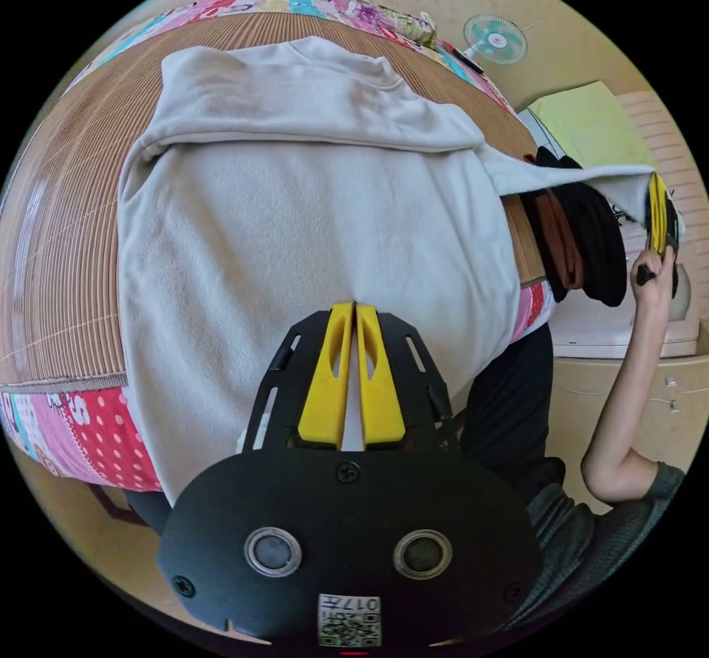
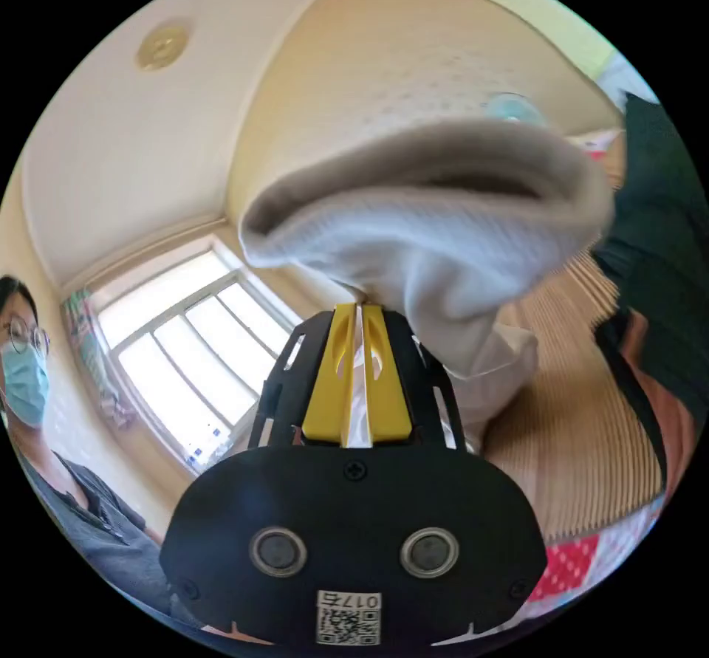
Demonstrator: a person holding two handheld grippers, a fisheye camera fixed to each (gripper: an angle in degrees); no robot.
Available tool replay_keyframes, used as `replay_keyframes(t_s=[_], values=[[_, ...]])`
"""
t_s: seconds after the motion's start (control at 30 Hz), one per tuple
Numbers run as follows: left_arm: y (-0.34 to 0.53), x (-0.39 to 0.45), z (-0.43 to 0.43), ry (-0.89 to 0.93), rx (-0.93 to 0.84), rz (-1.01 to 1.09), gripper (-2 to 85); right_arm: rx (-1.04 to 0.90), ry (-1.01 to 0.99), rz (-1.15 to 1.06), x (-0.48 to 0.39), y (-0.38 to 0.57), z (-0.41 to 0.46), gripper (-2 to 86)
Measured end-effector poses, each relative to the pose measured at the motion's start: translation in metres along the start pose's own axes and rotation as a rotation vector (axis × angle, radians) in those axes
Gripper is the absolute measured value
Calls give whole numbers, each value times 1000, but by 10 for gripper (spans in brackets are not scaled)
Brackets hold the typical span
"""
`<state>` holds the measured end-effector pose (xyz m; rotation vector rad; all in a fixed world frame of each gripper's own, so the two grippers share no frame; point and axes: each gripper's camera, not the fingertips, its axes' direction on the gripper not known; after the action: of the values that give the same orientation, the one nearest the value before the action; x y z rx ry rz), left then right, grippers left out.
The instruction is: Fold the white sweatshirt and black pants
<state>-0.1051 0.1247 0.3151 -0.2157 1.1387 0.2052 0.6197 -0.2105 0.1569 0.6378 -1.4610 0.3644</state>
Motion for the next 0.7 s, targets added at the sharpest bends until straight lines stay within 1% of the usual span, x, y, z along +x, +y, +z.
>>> replay_keyframes(t_s=[0.07,0.1,0.13,0.17,0.23,0.33,0.5,0.57,0.6,0.67,0.7], values=[[0,10,0,-54,1,13,-10,-109,-209,-165,-48,11,89,5],[1,12,1,-64,4,16,-10,-169,-251,-175,-56,17,113,5],[2,15,1,-81,11,23,-10,-327,-289,-172,-69,34,163,5],[4,18,1,-91,23,28,-10,-489,-284,-159,-78,58,206,5],[9,19,0,-88,47,27,-10,-632,-292,-161,-84,103,240,5],[14,14,-1,-47,82,10,-10,-713,-308,-120,-71,173,243,4],[14,9,-2,14,86,-12,-9,-767,-170,48,0,242,198,5],[14,11,-4,16,89,-11,-8,-759,11,105,33,258,164,5],[14,13,-5,13,91,-7,-7,-759,66,115,41,261,156,5],[12,20,-15,-6,77,15,0,-800,245,130,67,269,135,4],[10,22,-18,-10,65,21,8,-823,286,131,73,272,133,4]])
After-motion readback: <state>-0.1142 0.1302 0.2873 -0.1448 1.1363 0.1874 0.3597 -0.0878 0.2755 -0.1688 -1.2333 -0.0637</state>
